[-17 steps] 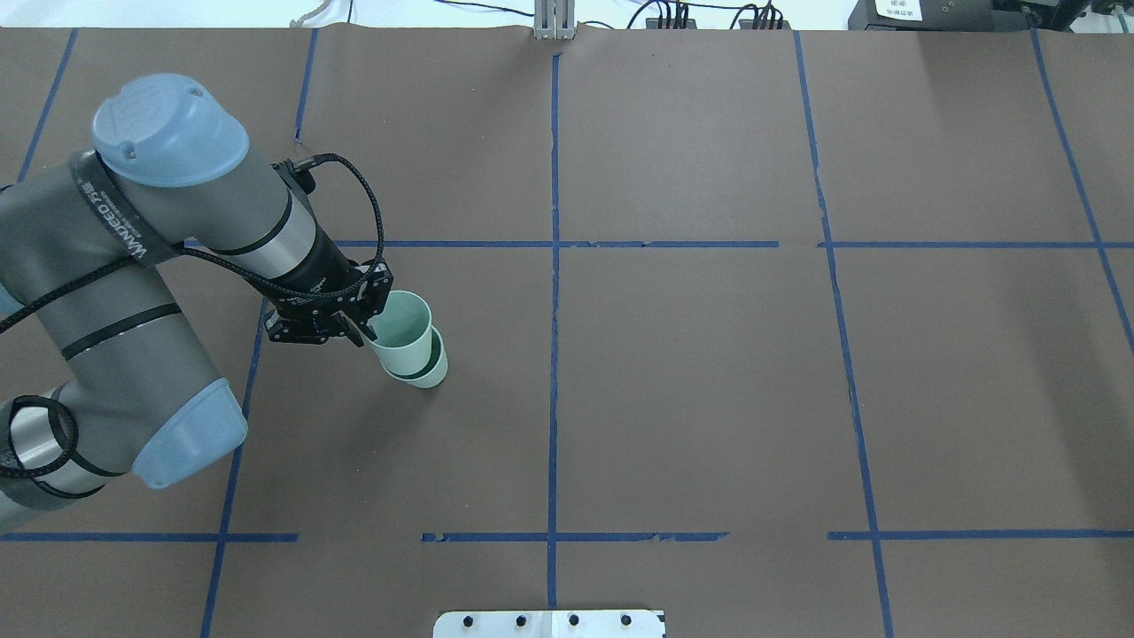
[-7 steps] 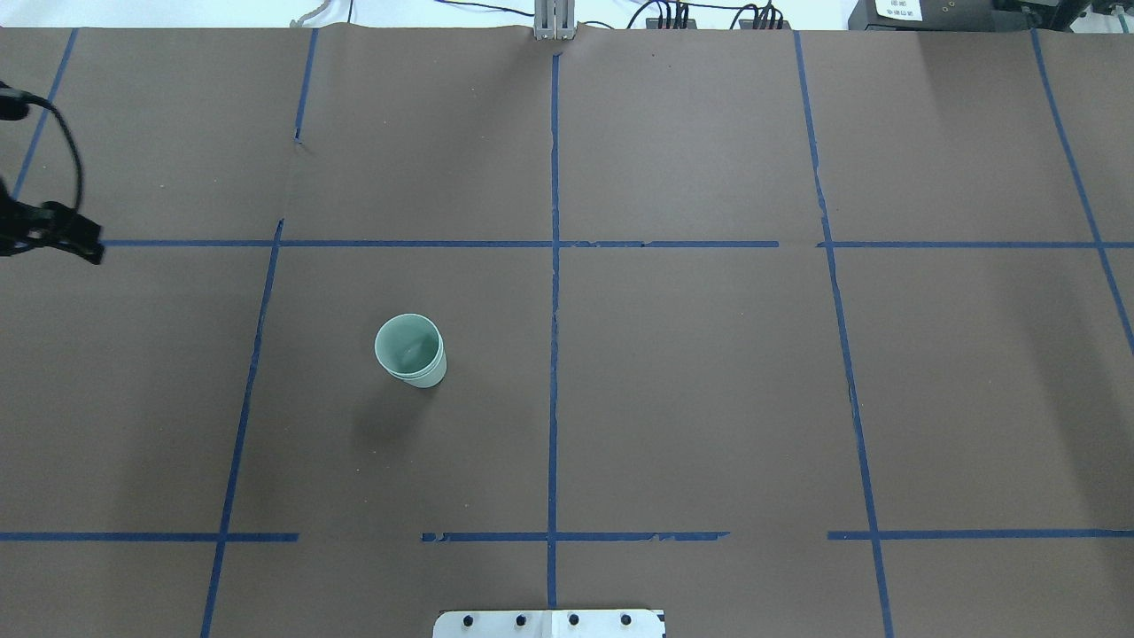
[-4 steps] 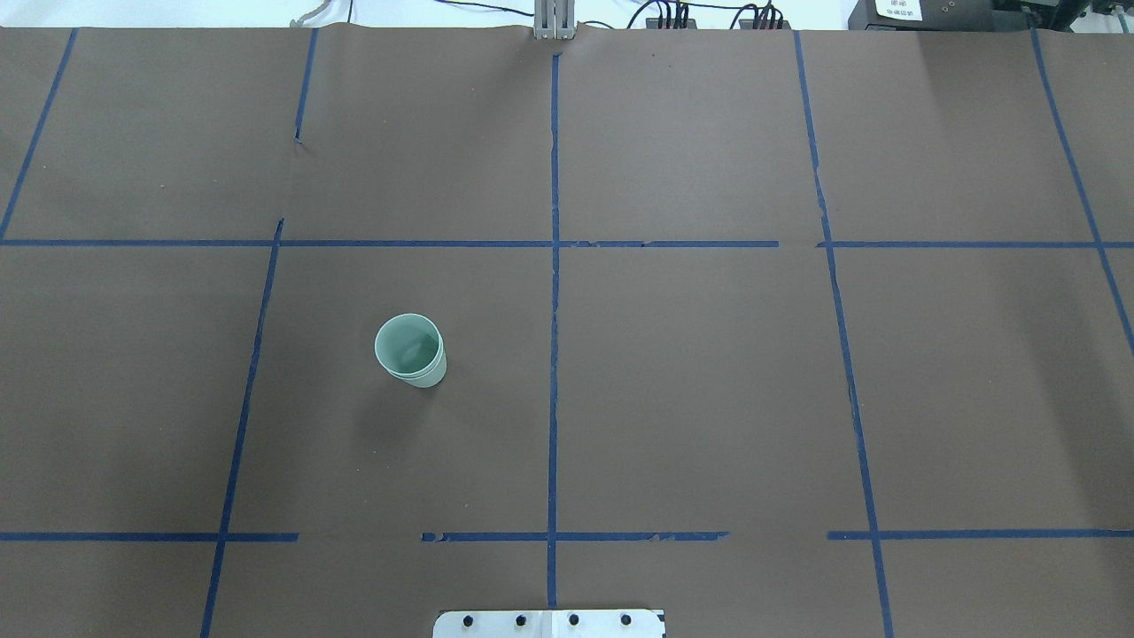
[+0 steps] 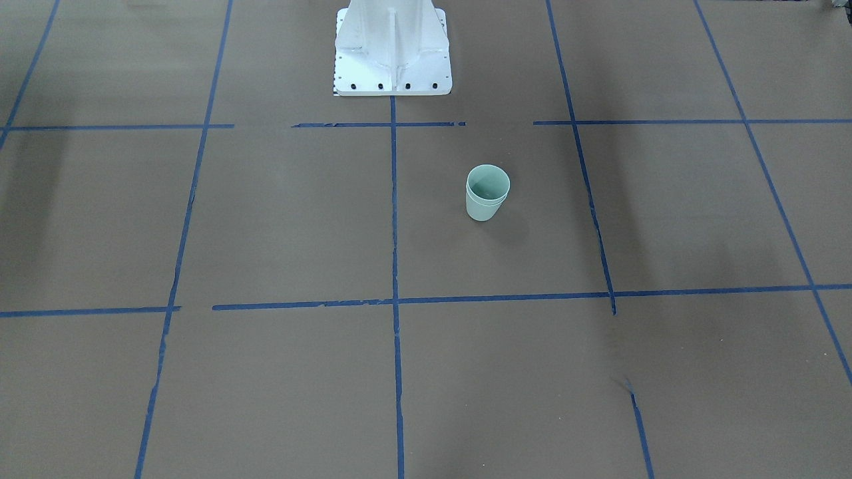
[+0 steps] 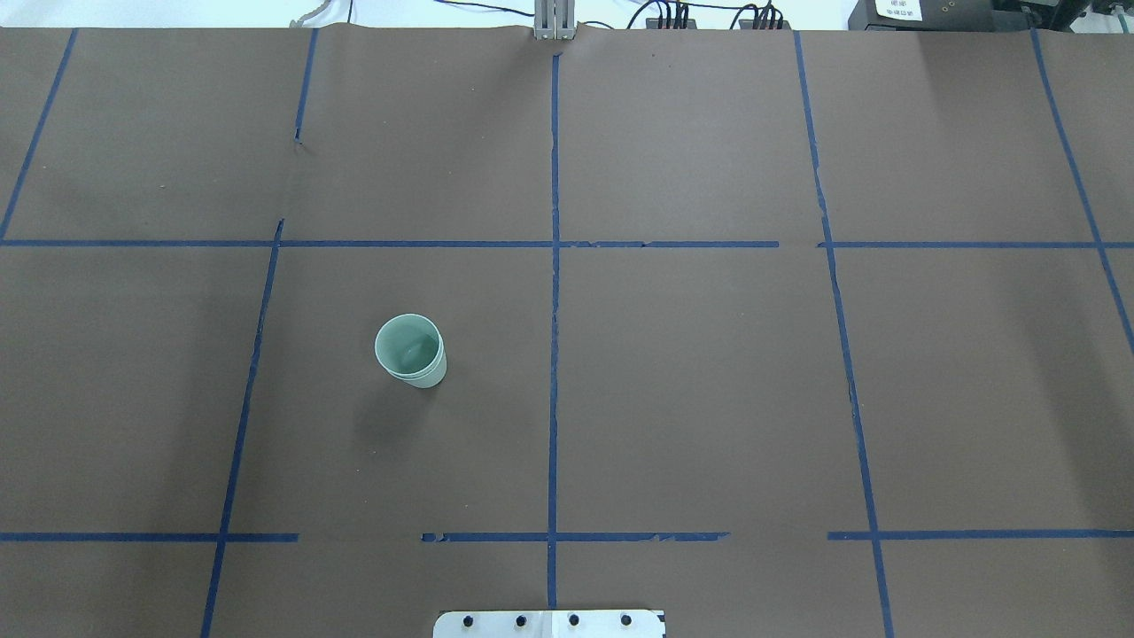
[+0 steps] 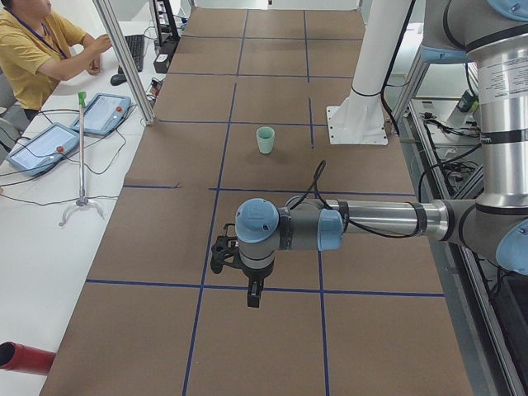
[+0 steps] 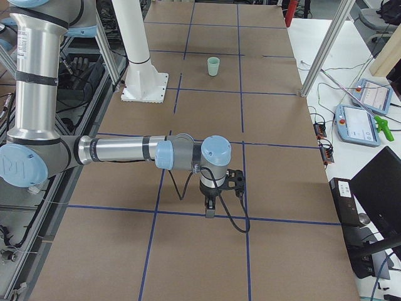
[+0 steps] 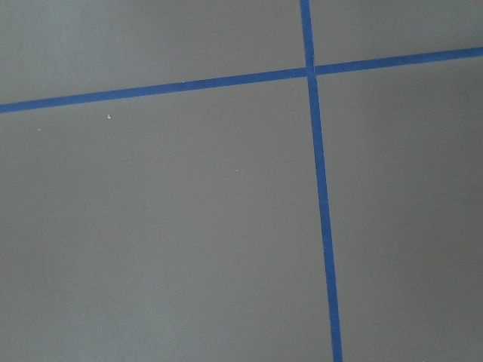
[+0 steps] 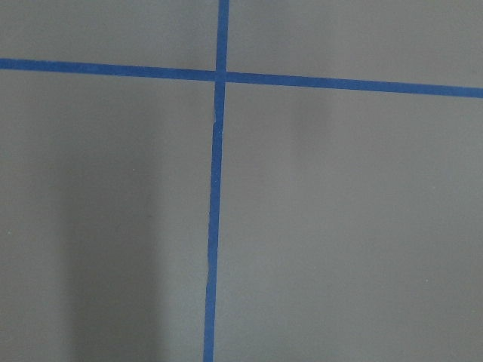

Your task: Stack cups

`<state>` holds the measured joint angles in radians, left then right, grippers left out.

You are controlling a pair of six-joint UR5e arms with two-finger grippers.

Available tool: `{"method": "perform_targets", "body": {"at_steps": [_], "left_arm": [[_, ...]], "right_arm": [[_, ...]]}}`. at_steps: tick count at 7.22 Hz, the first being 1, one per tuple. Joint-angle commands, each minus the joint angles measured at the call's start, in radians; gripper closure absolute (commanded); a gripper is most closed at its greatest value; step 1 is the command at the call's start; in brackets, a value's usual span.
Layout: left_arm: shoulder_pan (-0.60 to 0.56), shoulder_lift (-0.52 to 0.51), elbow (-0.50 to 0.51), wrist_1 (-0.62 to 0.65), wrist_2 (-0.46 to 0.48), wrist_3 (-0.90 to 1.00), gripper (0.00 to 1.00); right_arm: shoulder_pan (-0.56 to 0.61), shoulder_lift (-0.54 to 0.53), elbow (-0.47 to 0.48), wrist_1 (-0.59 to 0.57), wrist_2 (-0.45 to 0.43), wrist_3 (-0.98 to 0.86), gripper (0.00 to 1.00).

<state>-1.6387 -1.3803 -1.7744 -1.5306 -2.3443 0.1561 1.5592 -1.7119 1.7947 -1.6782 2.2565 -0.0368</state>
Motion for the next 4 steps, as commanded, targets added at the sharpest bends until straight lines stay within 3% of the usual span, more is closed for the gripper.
{"method": "perform_targets", "body": {"at_steps": [1,4], "left_arm": [[-0.001,0.0,0.007,-0.005,-0.018,0.005,0.0],[-0.001,-0.002,-0.003,-0.009,-0.018,0.01,0.0]], "right_arm": [[0.001,0.0,0.0,0.0,0.0,0.0,0.0],[0.001,0.0,0.0,0.0,0.0,0.0,0.0]]}}
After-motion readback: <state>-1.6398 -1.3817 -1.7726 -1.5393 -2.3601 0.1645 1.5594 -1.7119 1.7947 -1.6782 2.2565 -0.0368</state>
